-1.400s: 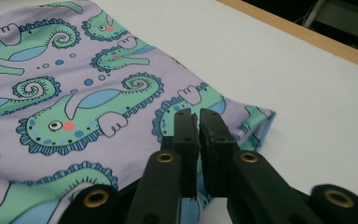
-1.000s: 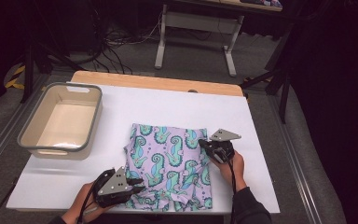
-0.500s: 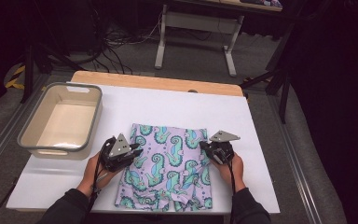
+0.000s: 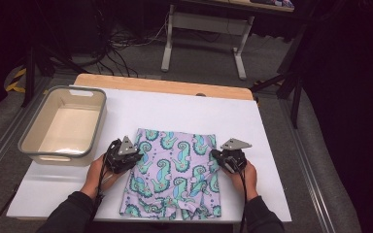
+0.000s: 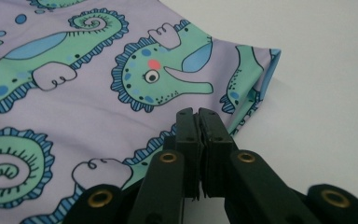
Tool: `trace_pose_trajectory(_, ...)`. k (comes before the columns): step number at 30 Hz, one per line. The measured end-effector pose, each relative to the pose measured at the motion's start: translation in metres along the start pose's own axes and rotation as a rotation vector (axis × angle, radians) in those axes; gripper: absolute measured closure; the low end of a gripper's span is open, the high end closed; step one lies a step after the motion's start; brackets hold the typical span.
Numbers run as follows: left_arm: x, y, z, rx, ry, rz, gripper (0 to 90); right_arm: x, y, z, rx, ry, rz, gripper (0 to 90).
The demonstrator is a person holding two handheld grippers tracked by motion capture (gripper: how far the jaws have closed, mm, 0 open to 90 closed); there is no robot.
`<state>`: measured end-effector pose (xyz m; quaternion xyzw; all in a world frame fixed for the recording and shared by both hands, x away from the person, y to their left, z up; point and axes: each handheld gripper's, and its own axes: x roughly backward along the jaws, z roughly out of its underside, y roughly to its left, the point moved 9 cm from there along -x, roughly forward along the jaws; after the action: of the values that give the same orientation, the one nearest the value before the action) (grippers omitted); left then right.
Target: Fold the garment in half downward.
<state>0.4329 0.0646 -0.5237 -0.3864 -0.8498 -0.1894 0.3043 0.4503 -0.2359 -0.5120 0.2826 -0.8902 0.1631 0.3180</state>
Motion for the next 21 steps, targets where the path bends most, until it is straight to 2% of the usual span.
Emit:
trace_pose_trajectory(6, 0.004, -0.002, 0.001, -0.012, -0.009, 0.001, 71.9, 0.001, 0.002, 0.001, 0.015, 0.001, 0.003, 84.6)
trace_pose_trajectory(9, 0.008, -0.002, -0.003, -0.023, -0.04, -0.009, 71.7, 0.002, 0.002, 0.0, 0.018, -0.007, 0.0, 84.4)
trace_pose_trajectory(15, 0.017, -0.002, -0.009, -0.048, -0.091, -0.024, 70.3, 0.012, 0.005, -0.008, 0.033, -0.071, -0.013, 83.5)
trace_pose_trajectory(21, 0.024, -0.004, -0.012, -0.067, -0.119, -0.031, 65.5, 0.02, 0.012, -0.015, 0.053, -0.109, -0.031, 81.5)
